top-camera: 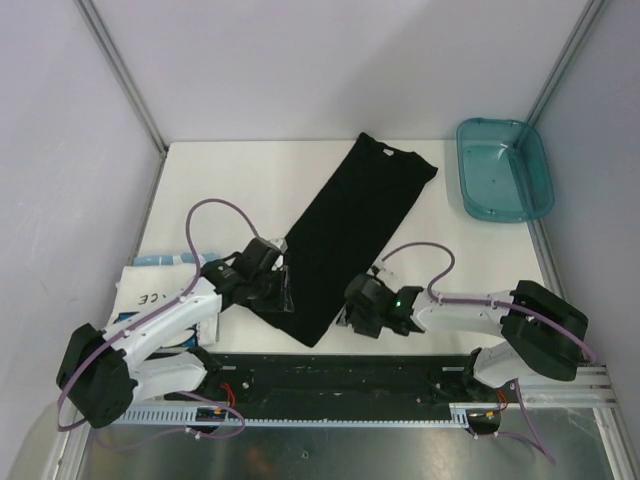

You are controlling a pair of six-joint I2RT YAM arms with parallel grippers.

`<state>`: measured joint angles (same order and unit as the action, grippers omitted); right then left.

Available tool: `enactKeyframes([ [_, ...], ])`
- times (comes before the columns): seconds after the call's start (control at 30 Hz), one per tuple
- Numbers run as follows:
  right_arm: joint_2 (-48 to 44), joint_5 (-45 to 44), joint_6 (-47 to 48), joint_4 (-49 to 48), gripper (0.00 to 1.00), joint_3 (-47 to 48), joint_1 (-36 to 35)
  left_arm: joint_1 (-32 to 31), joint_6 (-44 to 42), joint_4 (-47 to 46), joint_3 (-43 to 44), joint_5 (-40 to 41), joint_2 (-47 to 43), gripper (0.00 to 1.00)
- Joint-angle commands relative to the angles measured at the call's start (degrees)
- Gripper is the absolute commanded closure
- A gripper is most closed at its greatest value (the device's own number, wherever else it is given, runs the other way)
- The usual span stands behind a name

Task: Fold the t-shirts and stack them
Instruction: Grab the bottom of the folded rectangular tshirt with both arms

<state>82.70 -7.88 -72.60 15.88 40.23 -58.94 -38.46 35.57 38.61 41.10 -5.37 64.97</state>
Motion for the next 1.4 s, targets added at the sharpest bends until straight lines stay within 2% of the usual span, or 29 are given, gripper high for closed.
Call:
enactKeyframes([
  [0.0,-0.2,-6.1,-17.1,-7.9,0.43,-2.9,-7.0,1.0,0.5,1.4,2.8,-0.4,-3.1,0.65],
  [0.2,3.5,-11.5,-26.4,-13.8,0.44,-3.1,-14.1,3.6,0.3,2.2,2.2,-0.4,-5.8,0.65],
  [0.3,3.7,-13.8,-29.1,-14.0,0.49,-3.1,-16.1,4.8,0.0,3.1,1.9,-0.6,-7.1,0.65],
  [0.63,7.7,-12.7,-33.7,-18.0,0.51,-3.0,-18.0,6.8,-1.7,4.4,1.6,-0.4,-7.6,0.65],
  [0.83,9.3,-13.2,-36.6,-16.9,0.58,-2.9,-19.4,7.8,-2.5,4.6,1.7,-0.7,-7.5,0.66],
  [1.0,9.8,-12.8,-37.3,-14.4,0.71,-2.6,-20.0,8.3,-3.0,4.7,2.0,-0.7,-7.1,0.66],
  [1.13,10.7,-12.0,-36.6,-12.7,0.91,-2.4,-20.0,8.7,-2.9,4.6,1.5,-0.2,-6.8,0.65],
  [1.2,11.0,-11.7,-35.5,-12.3,0.97,-2.1,-19.8,9.3,-2.5,4.7,1.1,0.8,-6.7,0.64],
  [1.37,9.2,-12.0,-33.2,-4.0,1.00,-1.2,-18.9,12.4,2.4,5.5,1.2,5.9,-7.6,0.61],
])
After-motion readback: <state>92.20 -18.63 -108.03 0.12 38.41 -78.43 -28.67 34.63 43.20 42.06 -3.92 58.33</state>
